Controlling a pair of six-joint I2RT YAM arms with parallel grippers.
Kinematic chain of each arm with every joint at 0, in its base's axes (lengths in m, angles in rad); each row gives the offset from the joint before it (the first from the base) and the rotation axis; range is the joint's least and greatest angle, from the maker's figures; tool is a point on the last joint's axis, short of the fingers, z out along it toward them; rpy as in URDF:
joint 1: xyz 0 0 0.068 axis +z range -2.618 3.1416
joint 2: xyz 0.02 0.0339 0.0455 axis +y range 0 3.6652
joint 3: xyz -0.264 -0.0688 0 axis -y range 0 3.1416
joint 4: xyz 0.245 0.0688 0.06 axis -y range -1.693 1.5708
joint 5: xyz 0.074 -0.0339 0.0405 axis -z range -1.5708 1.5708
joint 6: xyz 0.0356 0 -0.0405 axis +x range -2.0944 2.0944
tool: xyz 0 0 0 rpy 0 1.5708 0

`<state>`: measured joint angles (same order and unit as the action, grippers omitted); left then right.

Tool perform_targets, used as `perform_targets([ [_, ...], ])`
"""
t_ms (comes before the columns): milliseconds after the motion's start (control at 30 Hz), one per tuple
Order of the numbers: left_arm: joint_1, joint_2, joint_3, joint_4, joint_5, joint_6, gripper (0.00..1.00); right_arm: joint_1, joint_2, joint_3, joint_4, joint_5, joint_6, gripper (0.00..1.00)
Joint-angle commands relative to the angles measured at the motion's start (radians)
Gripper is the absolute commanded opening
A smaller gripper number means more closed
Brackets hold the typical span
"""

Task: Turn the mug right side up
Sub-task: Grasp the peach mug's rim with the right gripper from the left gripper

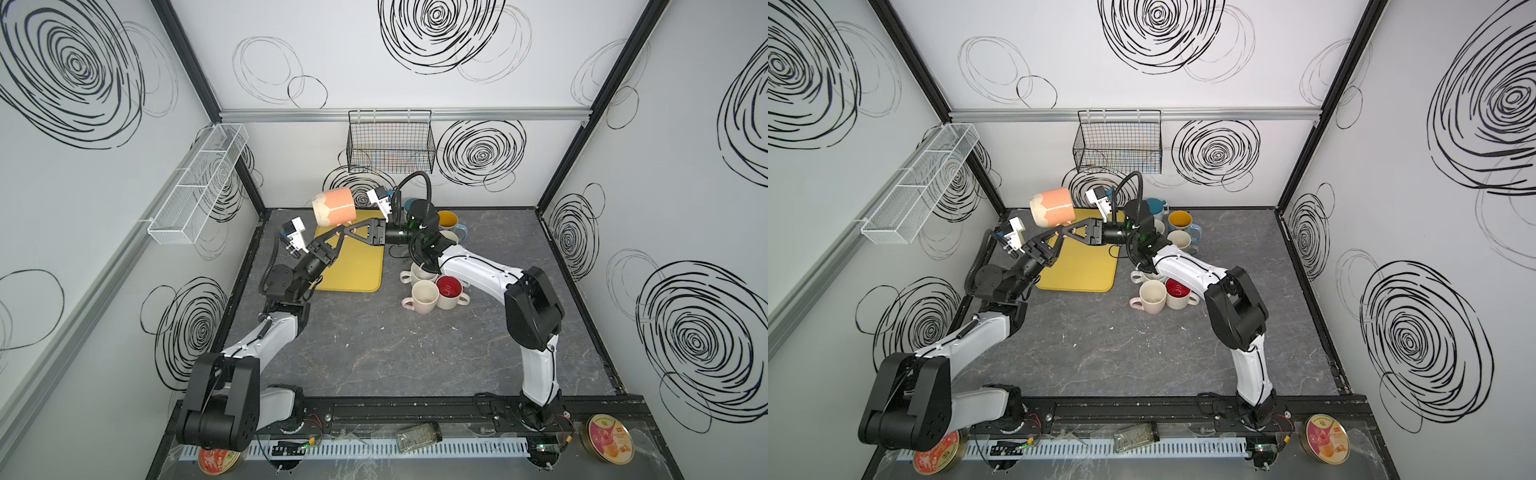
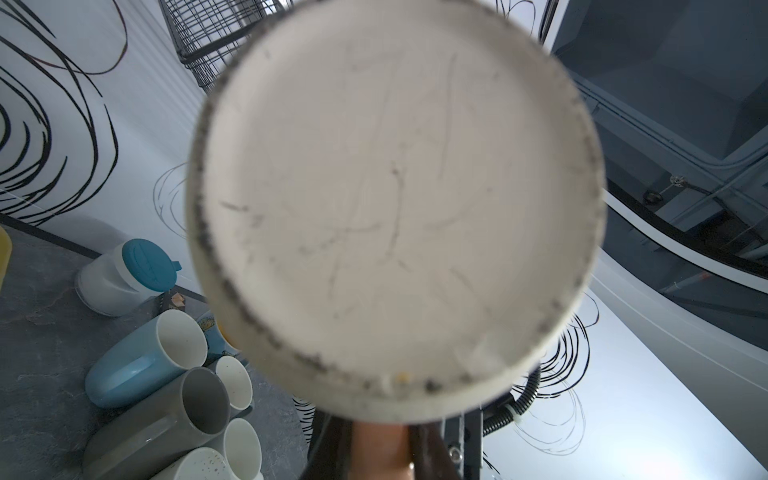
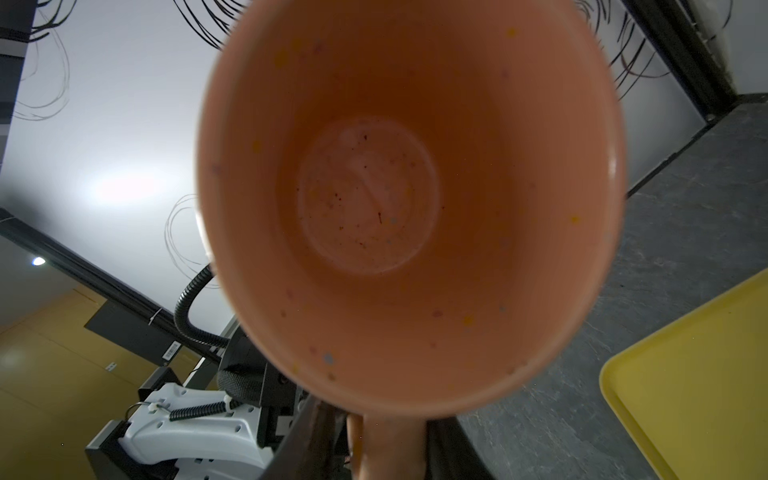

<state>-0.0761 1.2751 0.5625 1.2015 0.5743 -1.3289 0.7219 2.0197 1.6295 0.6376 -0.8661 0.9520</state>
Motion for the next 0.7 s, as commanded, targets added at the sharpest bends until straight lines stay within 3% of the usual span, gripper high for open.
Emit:
perform_targets([
  [0,-0.014,-0.041,0.066,0.119,0.032,0.025,0.00,-0.022,0.026,0.048,0.092,-0.019,0.078,0.26],
  [167,-0.018,-0.092,0.050,0.048,0.012,0.090,0.00,-0.024,0.028,0.061,0.093,-0.029,0.096,0.27],
  [333,-0.005,-0.126,0.060,-0.010,0.016,0.123,0.00,-0.026,-0.003,0.021,0.064,-0.010,0.091,0.38],
  [667,-0.005,-0.180,0.060,-0.084,0.018,0.158,0.00,-0.018,-0.045,-0.045,0.022,0.020,0.096,0.37],
])
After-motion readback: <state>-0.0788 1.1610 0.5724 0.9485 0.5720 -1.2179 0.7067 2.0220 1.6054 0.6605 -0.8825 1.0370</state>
